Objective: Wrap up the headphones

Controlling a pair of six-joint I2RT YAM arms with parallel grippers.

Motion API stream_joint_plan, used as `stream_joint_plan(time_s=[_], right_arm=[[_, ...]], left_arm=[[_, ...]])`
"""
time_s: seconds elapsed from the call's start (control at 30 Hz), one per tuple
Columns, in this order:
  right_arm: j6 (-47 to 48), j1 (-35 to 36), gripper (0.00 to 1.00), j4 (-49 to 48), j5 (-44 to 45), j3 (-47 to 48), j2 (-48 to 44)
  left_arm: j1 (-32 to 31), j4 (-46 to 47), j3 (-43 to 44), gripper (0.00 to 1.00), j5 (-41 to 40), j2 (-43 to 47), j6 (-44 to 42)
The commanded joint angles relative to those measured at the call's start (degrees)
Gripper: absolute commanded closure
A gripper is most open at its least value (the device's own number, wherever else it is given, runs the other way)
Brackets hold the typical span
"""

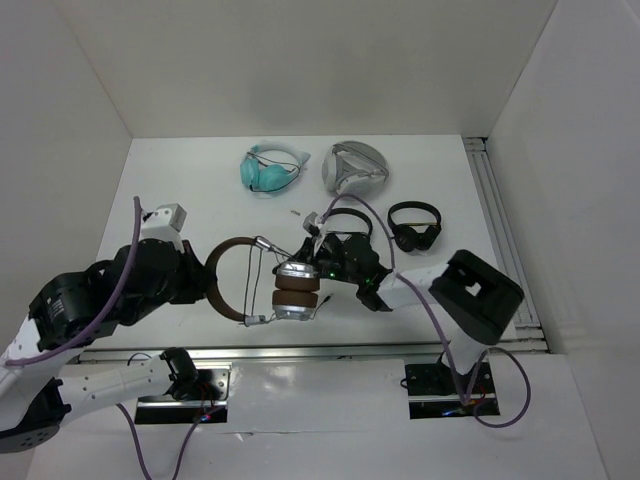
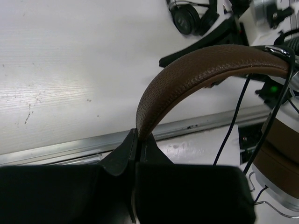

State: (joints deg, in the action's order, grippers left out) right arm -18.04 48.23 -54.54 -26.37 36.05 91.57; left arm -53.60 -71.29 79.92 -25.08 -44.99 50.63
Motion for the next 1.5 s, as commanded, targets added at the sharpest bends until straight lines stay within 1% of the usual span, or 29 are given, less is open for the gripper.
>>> stream_joint_plan(time_s=[0.0,0.1,0.17,0.27,0.4,0.43,0.47,0.5,0.57,0.6,0.63,0.7,0.73,0.77,0.8,0.83,0.93,0.97,1.03,1.07,1.13,1.17,1.27,1.3,1.33,1.37,1.47], right_arm=[[-10.6,2.0,0.97,-22.6,-1.8,-1.6,8.2],[-14.0,3.7,0.96,-29.7,-1.8,-2.1,14.1],[-14.8,5.6,0.96,-34.5,-1.8,-2.7,16.2],[-14.8,7.8,0.95,-38.3,0.5,-5.3,18.3],[-14.3,9.2,0.95,-38.4,1.9,-7.7,18.8],[-13.4,10.6,0.95,-37.8,2.6,-8.3,18.1],[-12.9,11.4,0.95,-36.8,3.2,-9.6,18.1],[-12.4,12.1,0.95,-36.1,4.9,-10.2,17.3],[-10.3,14.5,0.97,-32.7,6.8,-11.0,15.8],[-10.3,15.3,0.99,-31.4,9.6,-11.7,15.0],[-9.4,16.8,1.00,-28.6,10.6,-11.7,13.5],[-8.7,18.7,1.00,-25.0,16.2,-12.8,11.4],[-7.5,20.0,1.00,-22.5,18.4,-12.8,8.8],[-6.7,22.9,1.00,-17.1,21.0,-12.8,7.6],[-6.0,24.6,1.00,-14.0,26.3,-11.9,6.3],[-4.3,27.9,1.00,-6.5,28.5,-10.9,3.8],[-1.7,31.5,1.00,5.6,33.5,-4.9,-0.5],[-1.1,33.8,1.00,11.2,34.6,-3.6,-1.6],[0.3,35.9,1.00,15.9,37.9,-0.7,-4.1],[1.4,38.1,1.00,20.5,39.4,0.1,-6.9],[2.3,39.9,1.00,25.0,42.4,2.5,-9.9],[3.6,42.1,1.00,29.1,43.6,3.3,-12.9],[6.4,45.3,1.00,36.3,50.1,8.1,-17.4],[6.4,46.9,1.00,41.7,52.0,9.5,-18.3],[8.0,47.5,1.00,44.0,55.3,12.2,-19.9],[8.5,48.0,1.00,47.2,56.2,13.1,-20.8],[10.8,48.0,1.00,50.2,57.5,15.7,-24.1]], left_arm=[[-0.2,6.2,3.8,1.00,-7.1,2.3,9.0],[-0.2,4.9,4.4,1.00,-11.3,2.9,11.5],[-0.2,4.0,5.1,1.00,-13.4,1.8,13.1],[-0.2,-1.6,7.9,1.00,-18.1,-1.0,17.8],[-0.2,-3.8,10.1,1.00,-21.9,-3.8,19.0],[-0.2,-5.9,11.6,1.00,-22.5,-4.4,20.0],[0.3,-5.9,12.4,1.00,-23.5,-5.0,20.0],[0.9,-6.9,13.1,1.00,-24.9,-6.6,20.0],[1.7,-6.9,14.3,1.00,-24.9,-8.1,19.3],[2.9,-6.9,15.1,1.00,-24.9,-9.0,18.7],[3.5,-6.1,15.1,1.00,-24.9,-10.4,17.5],[5.6,-4.0,15.1,1.00,-24.9,-11.6,16.4],[6.5,-2.6,14.3,1.00,-24.9,-11.6,15.5],[7.4,-1.4,13.0,1.00,-24.3,-12.4,14.0],[9.0,-0.3,12.3,1.00,-24.3,-13.1,13.4],[9.9,1.7,10.7,1.00,-24.3,-13.6,12.9],[12.7,2.3,8.2,1.00,-24.3,-17.0,14.6],[12.7,2.3,7.3,1.00,-24.3,-17.9,15.7],[14.7,2.3,4.5,1.00,-24.3,-20.2,16.3],[14.7,2.3,2.5,1.00,-25.0,-20.7,17.2],[16.5,3.0,0.6,1.00,-25.0,-21.3,17.9],[17.1,3.0,-0.5,1.00,-25.0,-21.3,17.1],[19.7,4.8,-3.8,1.00,-23.8,-21.8,15.7],[19.7,4.8,-5.5,1.00,-23.8,-21.8,14.4],[20.3,5.8,-6.3,1.00,-22.3,-21.3,12.4],[20.3,6.9,-8.1,1.00,-21.4,-21.3,10.6],[20.3,11.5,-10.6,1.00,-17.4,-21.3,5.0]])
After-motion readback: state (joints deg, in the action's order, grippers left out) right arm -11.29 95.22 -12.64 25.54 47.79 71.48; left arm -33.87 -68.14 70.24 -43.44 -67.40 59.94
